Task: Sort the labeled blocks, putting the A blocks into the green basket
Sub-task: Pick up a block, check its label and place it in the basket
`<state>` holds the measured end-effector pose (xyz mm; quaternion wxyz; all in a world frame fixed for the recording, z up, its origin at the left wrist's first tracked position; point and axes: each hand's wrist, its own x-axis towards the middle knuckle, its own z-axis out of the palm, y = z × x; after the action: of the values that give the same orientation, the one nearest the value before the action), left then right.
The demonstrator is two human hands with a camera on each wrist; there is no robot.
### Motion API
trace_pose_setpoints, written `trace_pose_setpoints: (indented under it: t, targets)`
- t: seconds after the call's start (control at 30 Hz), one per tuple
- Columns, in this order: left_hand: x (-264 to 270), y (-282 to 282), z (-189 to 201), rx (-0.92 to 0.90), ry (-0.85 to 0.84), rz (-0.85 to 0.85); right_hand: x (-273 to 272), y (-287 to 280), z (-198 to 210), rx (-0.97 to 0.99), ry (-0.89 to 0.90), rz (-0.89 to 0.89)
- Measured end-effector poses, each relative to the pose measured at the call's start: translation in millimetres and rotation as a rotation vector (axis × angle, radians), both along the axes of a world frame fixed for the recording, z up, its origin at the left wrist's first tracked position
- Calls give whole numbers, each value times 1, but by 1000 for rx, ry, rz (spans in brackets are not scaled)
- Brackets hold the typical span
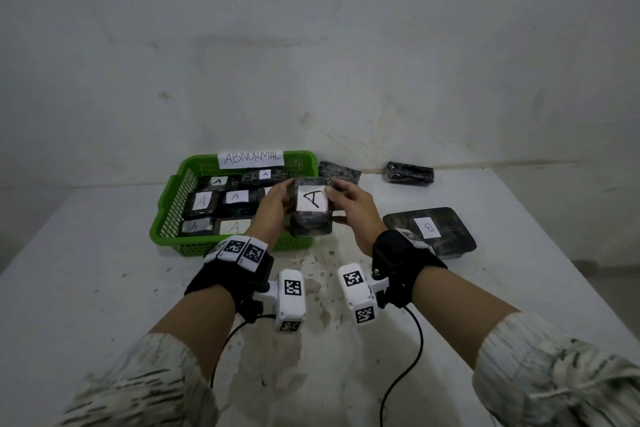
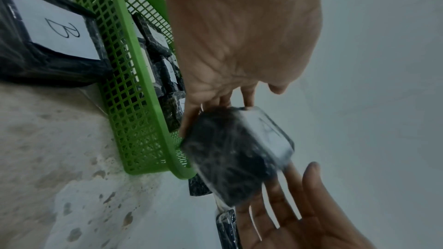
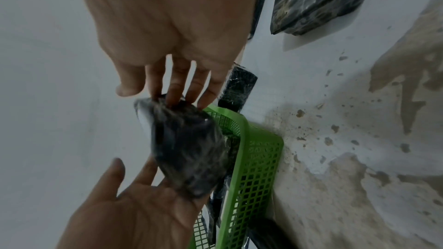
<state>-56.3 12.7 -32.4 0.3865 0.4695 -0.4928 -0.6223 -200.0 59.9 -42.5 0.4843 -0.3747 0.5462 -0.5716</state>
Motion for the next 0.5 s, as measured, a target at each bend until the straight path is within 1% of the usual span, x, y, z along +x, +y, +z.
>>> trace_pose_setpoints:
  t: [0.03,0.07,0.13,0.2,0.27,0.33,0.4,0.5]
  targets:
    - [1,1,2,33,20,-17,0,1,0,-14,12,22]
    - [1,0,2,41,1,-40,1,2,-1,-23,20,56]
    - [2,-2,-3,41,-86,-77,1,3,-2,-35,24,110]
    - [2,-1,-5,7,-116,-89,4,1,-1,-49,-16,103]
    - [-2,3,-2,3,-61,-81,6,-1,3,-55,-59,32]
    - [-6,6,1,7,22,-72,9,-3,6,-33,-23,-30]
    - [-10,7,0,33,89,-79,13,-8,3,9,28,-15]
    - [-13,11,1,61,152,-127,20,-10,-2,36,134,79]
